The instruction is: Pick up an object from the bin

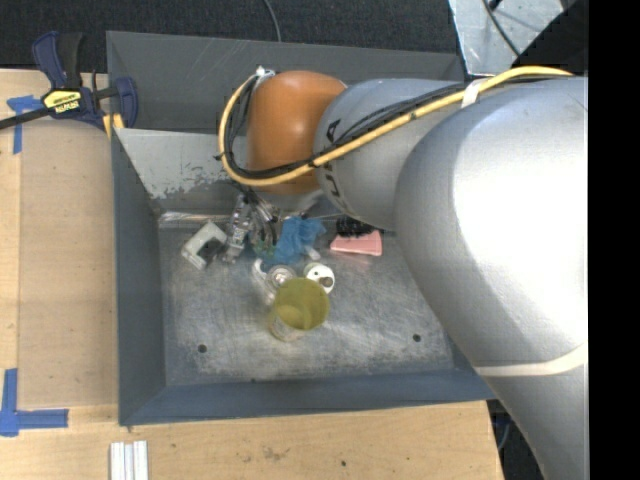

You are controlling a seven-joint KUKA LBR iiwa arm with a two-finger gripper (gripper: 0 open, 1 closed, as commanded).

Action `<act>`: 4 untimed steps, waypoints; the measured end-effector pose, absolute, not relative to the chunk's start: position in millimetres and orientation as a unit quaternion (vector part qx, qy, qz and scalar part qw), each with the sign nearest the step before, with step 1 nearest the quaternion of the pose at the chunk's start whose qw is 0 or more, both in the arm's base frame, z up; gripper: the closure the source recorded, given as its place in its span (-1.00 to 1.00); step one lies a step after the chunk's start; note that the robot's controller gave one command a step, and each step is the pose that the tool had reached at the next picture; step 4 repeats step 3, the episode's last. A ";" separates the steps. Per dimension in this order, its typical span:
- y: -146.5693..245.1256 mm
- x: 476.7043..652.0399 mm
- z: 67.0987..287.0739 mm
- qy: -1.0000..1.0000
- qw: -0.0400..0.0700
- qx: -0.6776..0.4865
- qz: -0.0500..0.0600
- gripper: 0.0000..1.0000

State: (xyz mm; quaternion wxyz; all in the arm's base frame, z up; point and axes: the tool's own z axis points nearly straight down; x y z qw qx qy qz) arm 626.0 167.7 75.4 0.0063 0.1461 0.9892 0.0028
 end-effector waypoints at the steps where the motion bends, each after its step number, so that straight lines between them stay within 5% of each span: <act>1: 167.7 626.0 75.4 0.989 0.006 0.146 0.003 1.00; 4: 166.6 623.8 88.3 0.989 0.000 0.146 0.000 1.00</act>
Offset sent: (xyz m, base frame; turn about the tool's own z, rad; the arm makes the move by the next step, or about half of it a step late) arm -0.0001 -0.0001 0.0337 -0.0001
